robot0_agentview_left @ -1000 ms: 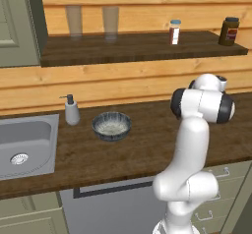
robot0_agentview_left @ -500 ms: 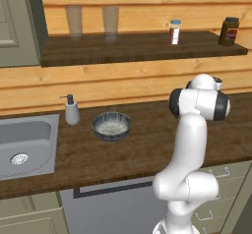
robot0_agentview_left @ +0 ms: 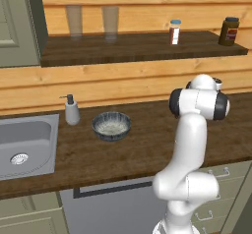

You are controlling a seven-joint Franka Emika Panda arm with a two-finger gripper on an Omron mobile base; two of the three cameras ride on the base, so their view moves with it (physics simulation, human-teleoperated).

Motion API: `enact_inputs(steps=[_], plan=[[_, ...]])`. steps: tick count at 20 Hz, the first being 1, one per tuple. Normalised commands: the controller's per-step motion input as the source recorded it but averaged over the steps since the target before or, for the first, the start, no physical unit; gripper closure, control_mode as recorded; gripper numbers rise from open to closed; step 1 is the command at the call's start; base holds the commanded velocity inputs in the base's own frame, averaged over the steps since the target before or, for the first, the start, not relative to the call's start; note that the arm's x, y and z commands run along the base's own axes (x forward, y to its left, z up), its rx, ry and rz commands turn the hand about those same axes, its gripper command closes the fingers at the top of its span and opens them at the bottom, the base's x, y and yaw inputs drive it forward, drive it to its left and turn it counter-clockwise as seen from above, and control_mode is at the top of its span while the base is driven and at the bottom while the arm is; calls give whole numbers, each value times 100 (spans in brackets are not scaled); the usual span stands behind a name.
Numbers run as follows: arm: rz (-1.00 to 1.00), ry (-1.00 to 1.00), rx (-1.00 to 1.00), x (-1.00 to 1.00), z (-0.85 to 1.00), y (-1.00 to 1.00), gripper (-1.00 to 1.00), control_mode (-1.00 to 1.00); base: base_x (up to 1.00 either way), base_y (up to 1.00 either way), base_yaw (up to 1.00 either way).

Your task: Pick up the bowls on the counter and stack them on top of one another in the open cabinet. Place the smaller bowl on top of the larger bowl.

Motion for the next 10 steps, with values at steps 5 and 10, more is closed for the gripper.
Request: enact_inputs(steps=[5, 10], plan=[[0, 0, 0, 0, -5, 0, 100, -100, 0, 0, 0], [0, 0, 0, 0, 0, 0, 100, -100, 0, 0, 0]])
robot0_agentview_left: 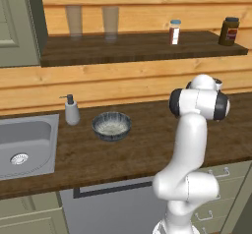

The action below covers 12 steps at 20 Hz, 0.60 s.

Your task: Pick up the bowls on the counter and stack them on top of one another in the open cabinet. Place the smaller bowl on top of the larger bowl.

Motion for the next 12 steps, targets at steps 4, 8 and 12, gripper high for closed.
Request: enact_inputs(steps=[4, 8, 12], plan=[[0, 0, 0, 0, 4, 1, 100, -100, 0, 0, 0], [0, -4, 0, -24, 18, 7, 100, -100, 0, 0, 0], [0, 0, 0, -64, 37, 28, 100, -100, 0, 0, 0]])
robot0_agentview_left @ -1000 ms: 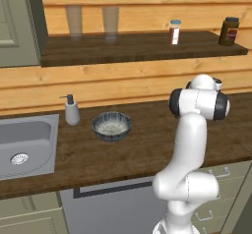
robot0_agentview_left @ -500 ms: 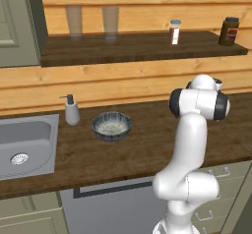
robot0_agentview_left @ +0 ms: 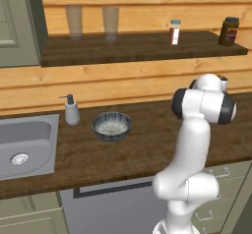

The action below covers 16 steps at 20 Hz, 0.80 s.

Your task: Pick up the bowls on the counter and stack them on top of one another in the open cabinet. Place the smaller bowl on top of the larger bowl.

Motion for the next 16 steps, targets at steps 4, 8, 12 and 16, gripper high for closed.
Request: enact_inputs(steps=[4, 8, 12, 16], plan=[[3, -9, -1, -72, 9, 47, 100, -100, 0, 0, 0], [5, -21, -1, -77, 12, 42, 100, -100, 0, 0, 0], [8, -18, 0, -84, 31, 51, 100, -100, 0, 0, 0], [18, -1, -7, -34, 59, 87, 100, -100, 0, 0, 0]])
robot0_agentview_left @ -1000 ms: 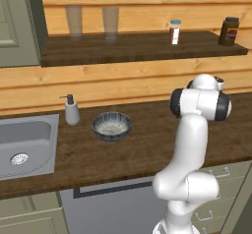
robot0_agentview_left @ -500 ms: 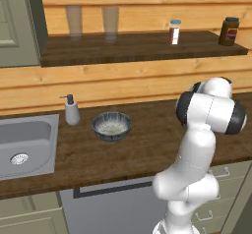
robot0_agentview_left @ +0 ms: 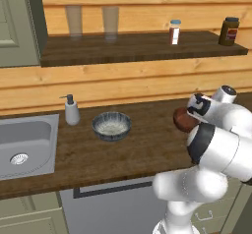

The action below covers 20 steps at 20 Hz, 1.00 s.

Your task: Pick up the bowls on the counter and stack them on top of one another in the open cabinet. Place the smaller bowl on top of the larger bowl.

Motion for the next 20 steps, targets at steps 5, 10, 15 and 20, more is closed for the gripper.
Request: enact_inputs(steps=[5, 10, 15, 20], plan=[[24, -11, -6, -47, 65, 88, 100, -100, 0, 0, 0], [13, -29, 0, -30, 27, 75, 100, -100, 0, 0, 0], [7, -19, 0, 0, 37, 67, 100, -100, 0, 0, 0], [4, 5, -4, 6, 70, 55, 100, -100, 0, 0, 0]])
